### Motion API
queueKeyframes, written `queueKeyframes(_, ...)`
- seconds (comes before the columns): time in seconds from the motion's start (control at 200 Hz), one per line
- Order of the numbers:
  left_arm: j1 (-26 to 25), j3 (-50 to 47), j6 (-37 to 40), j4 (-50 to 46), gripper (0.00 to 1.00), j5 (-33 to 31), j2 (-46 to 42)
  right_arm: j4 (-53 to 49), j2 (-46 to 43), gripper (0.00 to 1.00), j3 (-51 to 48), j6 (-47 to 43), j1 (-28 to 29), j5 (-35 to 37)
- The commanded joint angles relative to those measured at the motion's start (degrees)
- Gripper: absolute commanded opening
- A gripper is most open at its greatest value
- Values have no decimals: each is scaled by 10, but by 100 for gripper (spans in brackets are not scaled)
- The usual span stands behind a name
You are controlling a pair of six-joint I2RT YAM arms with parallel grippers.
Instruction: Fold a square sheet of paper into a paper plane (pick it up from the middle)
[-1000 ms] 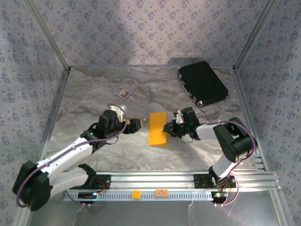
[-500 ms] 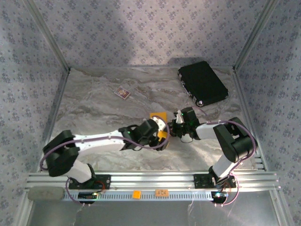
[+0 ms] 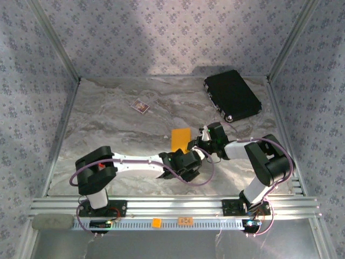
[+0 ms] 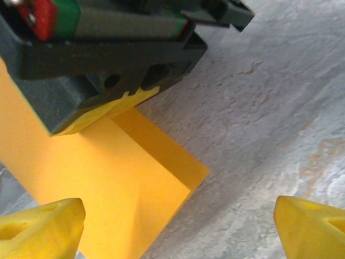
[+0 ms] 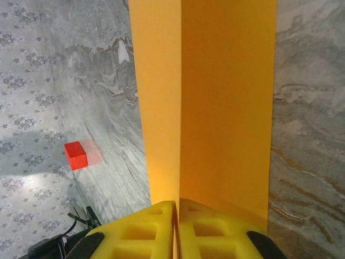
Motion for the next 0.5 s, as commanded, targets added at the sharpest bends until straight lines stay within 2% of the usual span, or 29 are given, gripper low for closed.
queueKeyframes(0.0,-6,12,17,-18,88,-55,9,-7,-1,11,10,5,-4,-3)
queueKeyframes(0.21,-6,4,18,-4,76,-69,6,-8,-1,11,9,6,-5,-4)
queueKeyframes(0.41,-6,10,12,-12,44,-62,10,-9,-4,13,9,10,-6,-5)
queueKeyframes(0.495,-5,4,10,-8,38,-65,5,-11,-6,14,8,10,-7,-5)
